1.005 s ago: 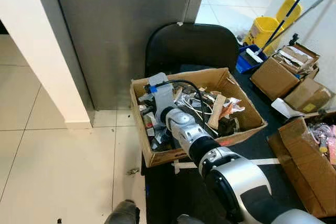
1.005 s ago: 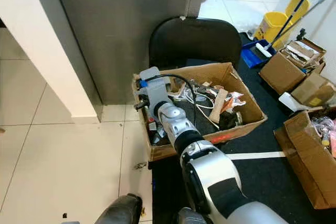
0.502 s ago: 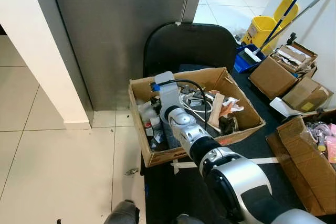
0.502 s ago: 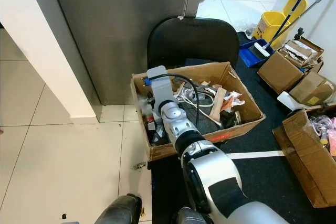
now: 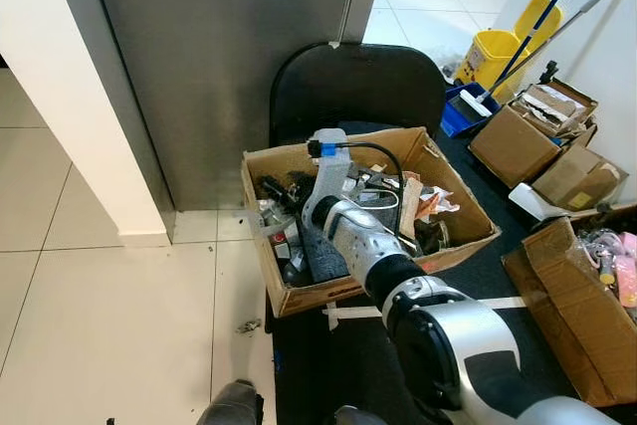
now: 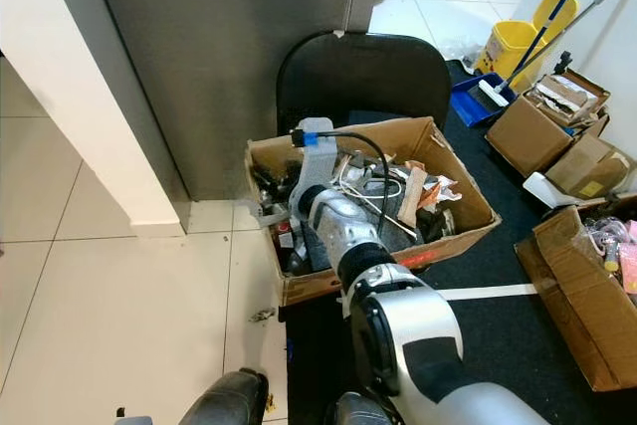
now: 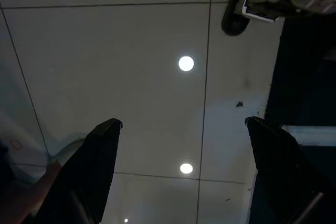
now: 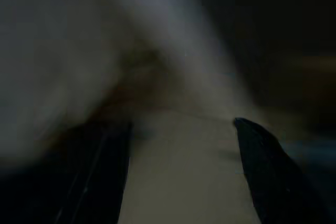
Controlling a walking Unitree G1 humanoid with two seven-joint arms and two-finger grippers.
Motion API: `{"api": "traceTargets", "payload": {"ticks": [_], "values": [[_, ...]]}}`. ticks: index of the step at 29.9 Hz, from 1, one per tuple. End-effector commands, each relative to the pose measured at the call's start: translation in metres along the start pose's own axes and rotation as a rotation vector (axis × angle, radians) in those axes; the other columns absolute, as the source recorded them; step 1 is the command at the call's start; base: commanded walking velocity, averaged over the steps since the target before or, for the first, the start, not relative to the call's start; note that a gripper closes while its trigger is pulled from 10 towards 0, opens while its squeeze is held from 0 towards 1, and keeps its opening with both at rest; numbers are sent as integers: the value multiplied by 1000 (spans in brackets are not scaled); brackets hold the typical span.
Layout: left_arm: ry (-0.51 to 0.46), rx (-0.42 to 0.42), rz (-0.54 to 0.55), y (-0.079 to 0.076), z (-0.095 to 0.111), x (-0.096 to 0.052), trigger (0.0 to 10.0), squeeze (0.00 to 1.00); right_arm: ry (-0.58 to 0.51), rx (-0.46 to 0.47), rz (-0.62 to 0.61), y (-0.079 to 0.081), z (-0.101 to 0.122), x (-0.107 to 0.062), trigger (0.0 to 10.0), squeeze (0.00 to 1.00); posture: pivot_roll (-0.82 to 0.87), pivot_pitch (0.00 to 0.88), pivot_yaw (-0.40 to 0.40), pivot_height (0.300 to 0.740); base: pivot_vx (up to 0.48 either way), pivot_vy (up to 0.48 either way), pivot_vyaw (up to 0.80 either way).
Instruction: Picking trash to rubbish bin
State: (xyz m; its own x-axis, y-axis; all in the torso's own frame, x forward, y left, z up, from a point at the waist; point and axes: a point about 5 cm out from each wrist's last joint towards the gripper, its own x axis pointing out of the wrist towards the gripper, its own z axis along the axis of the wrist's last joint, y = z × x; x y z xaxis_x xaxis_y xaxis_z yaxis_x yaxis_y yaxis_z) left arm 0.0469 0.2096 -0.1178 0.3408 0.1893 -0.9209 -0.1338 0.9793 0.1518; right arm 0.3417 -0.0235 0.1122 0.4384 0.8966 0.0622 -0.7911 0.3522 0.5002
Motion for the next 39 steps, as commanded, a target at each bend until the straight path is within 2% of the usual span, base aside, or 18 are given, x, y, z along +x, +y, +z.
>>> {"api": "traceTargets", "payload": {"ticks": [1, 4, 6, 7, 8, 9, 10, 12, 13, 16, 18, 20, 26, 39], "values": [[28, -4, 5, 2, -6, -1, 10000, 0, 69, 83, 264, 10, -18, -12, 10000, 0, 244, 93, -71, 740, 0, 0, 0], [27, -3, 4, 2, -6, -1, 10000, 0, 140, 134, 437, 14, -27, -29, 10000, 0, 241, 92, -70, 740, 0, 0, 0], [27, -3, 4, 2, -6, -1, 10000, 0, 140, 134, 437, 14, -27, -29, 10000, 0, 241, 92, -70, 740, 0, 0, 0], [27, -3, 3, 2, -5, -1, 10000, 0, 175, 146, 472, 14, -31, -34, 10000, 0, 239, 92, -70, 740, 0, 0, 0], [27, -3, 3, 2, -5, -1, 10000, 0, 175, 146, 472, 14, -31, -34, 10000, 0, 239, 92, -70, 740, 0, 0, 0], [26, -4, -2, 2, -5, -1, 10000, 0, 271, 138, 490, 12, -45, -45, 10000, 0, 231, 91, -70, 740, 0, 0, 0], [26, -4, -2, 2, -5, -1, 10000, 0, 271, 138, 490, 12, -45, -45, 10000, 0, 231, 91, -70, 740, 0, 0, 0], [24, -2, -13, 1, -4, -1, 10000, 0, 416, 125, 496, 8, -65, -63, 10000, 0, 225, 87, -70, 740, 0, 0, 0], [21, 1, -22, 0, -4, 0, 10000, 0, 463, 118, 459, 5, -74, -70, 10000, 0, 222, 86, -69, 740, 0, 0, 0], [19, 5, -33, -1, -2, 0, 10000, 0, 491, 117, 400, 2, -83, -77, 10000, 0, 221, 84, -70, 740, 0, 0, 0], [18, 6, -36, -2, -2, 0, 10000, 0, 492, 122, 384, 2, -85, -78, 10000, 0, 219, 85, -70, 740, 0, 0, 0], [17, 18, -43, -3, -1, 0, 10000, 0, 493, 193, 395, 2, -91, -89, 10000, 0, 217, 87, -71, 740, 0, -304, 0], [22, 27, -51, -6, -2, 0, 10000, 0, 472, 252, 397, 2, -95, -97, 10000, 0, 210, 88, -69, 740, 0, -357, 0], [35, 39, -56, -4, -4, 0, 10000, 0, 424, 263, 423, 5, -90, -93, 10000, 0, 208, 91, -63, 740, 0, -402, 0]]}}
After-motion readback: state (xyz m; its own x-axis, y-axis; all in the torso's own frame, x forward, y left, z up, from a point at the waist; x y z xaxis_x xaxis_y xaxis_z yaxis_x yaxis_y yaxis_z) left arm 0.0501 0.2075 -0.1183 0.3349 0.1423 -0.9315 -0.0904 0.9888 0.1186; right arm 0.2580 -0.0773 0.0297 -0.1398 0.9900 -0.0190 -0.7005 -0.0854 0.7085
